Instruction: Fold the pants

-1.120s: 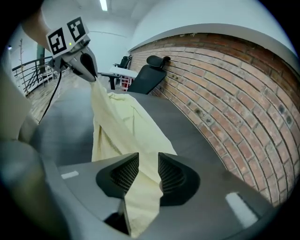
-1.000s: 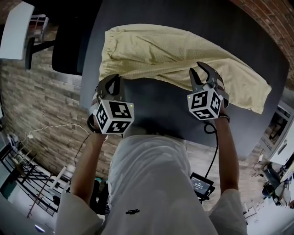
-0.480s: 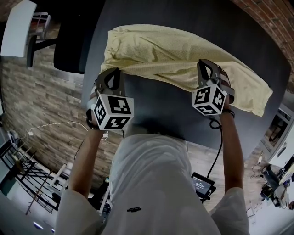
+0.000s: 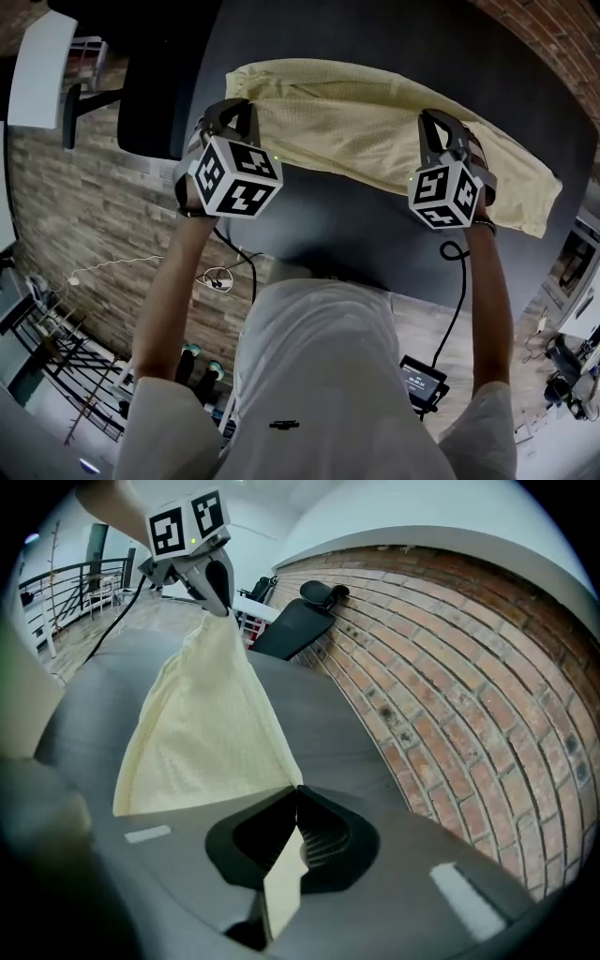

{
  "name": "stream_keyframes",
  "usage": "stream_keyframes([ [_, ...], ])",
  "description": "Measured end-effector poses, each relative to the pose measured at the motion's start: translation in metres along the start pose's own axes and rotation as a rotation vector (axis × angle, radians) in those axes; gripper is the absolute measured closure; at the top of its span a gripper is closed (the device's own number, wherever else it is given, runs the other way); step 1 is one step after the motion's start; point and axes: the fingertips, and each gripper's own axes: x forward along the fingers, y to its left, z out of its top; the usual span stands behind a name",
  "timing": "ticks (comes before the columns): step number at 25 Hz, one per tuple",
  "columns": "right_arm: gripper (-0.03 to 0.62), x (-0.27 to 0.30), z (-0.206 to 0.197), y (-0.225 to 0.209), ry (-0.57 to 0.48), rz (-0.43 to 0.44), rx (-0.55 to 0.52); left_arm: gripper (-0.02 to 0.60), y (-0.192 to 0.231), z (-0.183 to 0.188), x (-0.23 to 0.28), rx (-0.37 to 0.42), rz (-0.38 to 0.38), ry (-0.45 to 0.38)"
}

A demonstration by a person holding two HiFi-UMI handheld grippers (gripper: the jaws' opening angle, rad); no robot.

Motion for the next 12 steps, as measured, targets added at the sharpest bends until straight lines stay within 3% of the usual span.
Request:
stream_keyframes([
  [12,0.583,0.055,0.007,-0.009,0.080,0.027,0.015,0.561,0.039,0.001,0.091,0.104,0.001,0.083],
])
